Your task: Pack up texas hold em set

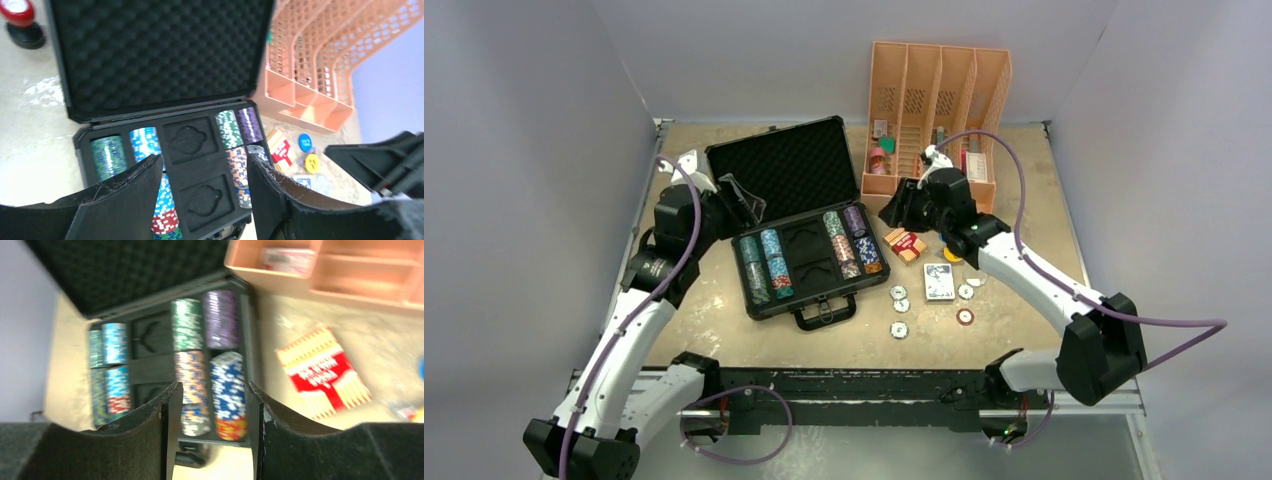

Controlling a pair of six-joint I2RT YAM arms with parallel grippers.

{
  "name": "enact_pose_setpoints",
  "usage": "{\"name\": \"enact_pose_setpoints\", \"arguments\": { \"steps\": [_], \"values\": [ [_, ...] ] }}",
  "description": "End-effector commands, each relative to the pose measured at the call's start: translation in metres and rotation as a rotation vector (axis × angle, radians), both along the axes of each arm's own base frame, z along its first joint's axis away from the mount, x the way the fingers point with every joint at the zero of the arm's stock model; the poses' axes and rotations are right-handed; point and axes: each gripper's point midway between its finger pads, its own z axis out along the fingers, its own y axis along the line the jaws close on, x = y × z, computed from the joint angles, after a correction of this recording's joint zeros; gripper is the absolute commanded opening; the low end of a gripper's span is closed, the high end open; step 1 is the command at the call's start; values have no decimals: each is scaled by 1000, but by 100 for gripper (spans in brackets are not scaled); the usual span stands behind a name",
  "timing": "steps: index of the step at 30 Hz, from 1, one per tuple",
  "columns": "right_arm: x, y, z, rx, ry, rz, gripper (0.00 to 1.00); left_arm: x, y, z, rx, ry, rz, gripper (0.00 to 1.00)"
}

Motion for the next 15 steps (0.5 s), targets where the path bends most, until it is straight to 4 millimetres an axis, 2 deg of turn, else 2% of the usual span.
{"name": "enact_pose_setpoints", "arguments": {
  "steps": [1,2,4,6,12,15],
  "values": [
    [-6,-60,-40,-259,121,-219,52,-5,-22,38,-21,-152,-158,61],
    [-5,-71,-46,-316,137,-256,53,-7,-23,36,-23,-160,-163,61],
    [-3,-81,-51,-385,138,-275,55,-11,-23,29,-20,-169,-173,61],
    [1,-79,-57,-421,121,-231,61,-13,-23,23,-15,-179,-185,61],
    [13,-78,-91,-574,142,-71,89,-18,-21,-6,-27,-135,-163,61],
    [20,-73,-98,-596,100,-2,92,-20,-20,-7,-46,-148,-152,61]
  ]
}}
